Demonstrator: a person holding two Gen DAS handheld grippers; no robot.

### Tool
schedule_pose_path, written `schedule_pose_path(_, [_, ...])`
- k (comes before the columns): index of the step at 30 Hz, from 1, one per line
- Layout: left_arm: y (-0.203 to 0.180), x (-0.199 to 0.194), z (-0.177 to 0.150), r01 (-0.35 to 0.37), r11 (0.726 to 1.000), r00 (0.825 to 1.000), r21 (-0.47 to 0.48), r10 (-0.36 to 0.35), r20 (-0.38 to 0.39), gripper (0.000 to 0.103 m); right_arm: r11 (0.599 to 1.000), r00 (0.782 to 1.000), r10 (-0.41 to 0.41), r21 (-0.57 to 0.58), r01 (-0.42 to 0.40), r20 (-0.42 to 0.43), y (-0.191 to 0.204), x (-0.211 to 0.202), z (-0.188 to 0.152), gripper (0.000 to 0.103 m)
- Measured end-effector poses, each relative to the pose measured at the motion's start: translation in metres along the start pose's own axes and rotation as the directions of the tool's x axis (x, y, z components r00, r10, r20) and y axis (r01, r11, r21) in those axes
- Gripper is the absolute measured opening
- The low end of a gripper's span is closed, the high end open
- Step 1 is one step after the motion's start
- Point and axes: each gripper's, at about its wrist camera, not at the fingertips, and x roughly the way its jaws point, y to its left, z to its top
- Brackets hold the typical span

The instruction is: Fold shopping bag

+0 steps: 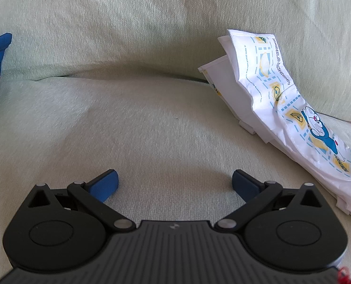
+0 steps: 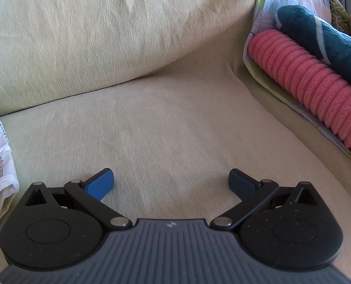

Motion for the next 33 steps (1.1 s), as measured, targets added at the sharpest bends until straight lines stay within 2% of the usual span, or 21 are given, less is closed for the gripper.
schedule_pose_path(33, [0.0008,-0.0002,0.0004,0.000,1.000,1.000,0.000,0.000,0.000,0.103,1.000,1.000,0.003,0.000,-0.003,-0.001,-0.0011,-0.0014,-0.0006,0.103])
